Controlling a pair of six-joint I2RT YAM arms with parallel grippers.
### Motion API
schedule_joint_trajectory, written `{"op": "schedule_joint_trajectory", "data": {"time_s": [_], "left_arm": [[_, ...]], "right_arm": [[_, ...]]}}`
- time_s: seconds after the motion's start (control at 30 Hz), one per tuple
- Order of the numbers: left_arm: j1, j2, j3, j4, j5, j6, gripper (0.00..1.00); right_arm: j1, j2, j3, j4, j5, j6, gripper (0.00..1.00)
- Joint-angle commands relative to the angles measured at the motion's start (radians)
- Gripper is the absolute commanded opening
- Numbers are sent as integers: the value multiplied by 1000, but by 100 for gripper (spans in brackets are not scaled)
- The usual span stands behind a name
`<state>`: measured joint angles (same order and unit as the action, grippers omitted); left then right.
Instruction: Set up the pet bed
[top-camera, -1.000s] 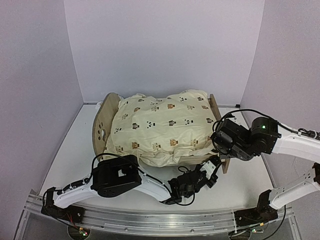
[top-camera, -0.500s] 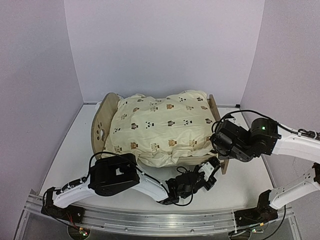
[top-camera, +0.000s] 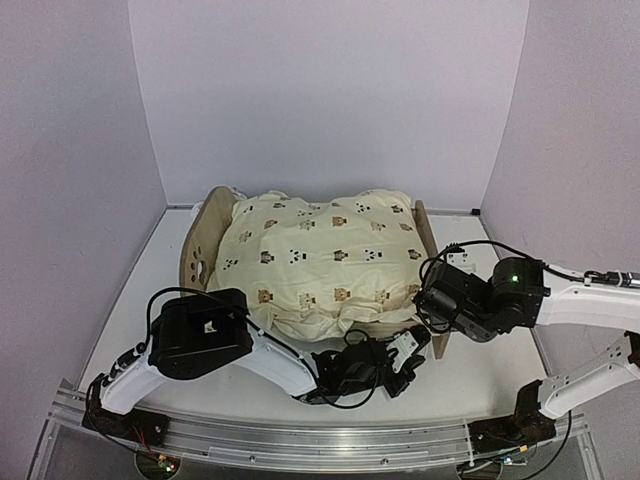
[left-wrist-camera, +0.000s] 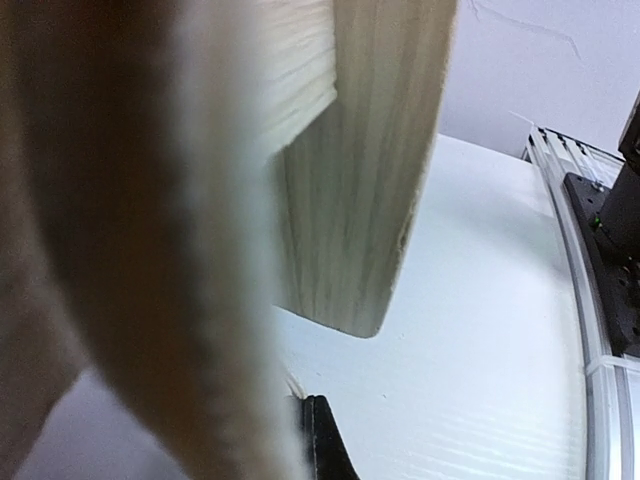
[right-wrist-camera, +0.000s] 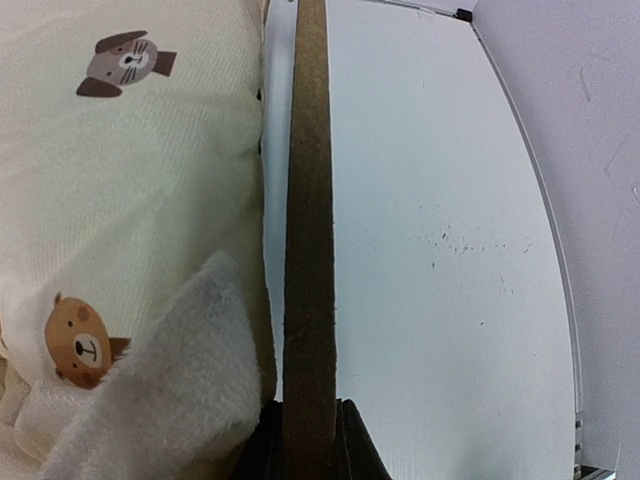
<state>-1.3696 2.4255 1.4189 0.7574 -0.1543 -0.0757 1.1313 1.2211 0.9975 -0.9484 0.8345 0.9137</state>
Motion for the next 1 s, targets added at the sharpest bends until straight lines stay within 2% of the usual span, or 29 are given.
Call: {"op": "schedule_joint_trajectory", "data": {"time_s": [0.0, 0.37, 0.67, 0.97], "left_arm": [[87, -58, 7, -99, -22, -105, 0], [98, -74, 31, -163, -9, -115, 0], [115, -102, 18, -179, 20, -124, 0], [135, -125, 20, -195, 66, -139, 0]], "right_arm": [[51, 10, -22, 71, 45, -51, 0], [25, 103, -76, 146, 28, -75, 0], [-56, 118, -124, 240, -27, -163, 0], [-130, 129, -104, 328, -115, -298, 23]]}}
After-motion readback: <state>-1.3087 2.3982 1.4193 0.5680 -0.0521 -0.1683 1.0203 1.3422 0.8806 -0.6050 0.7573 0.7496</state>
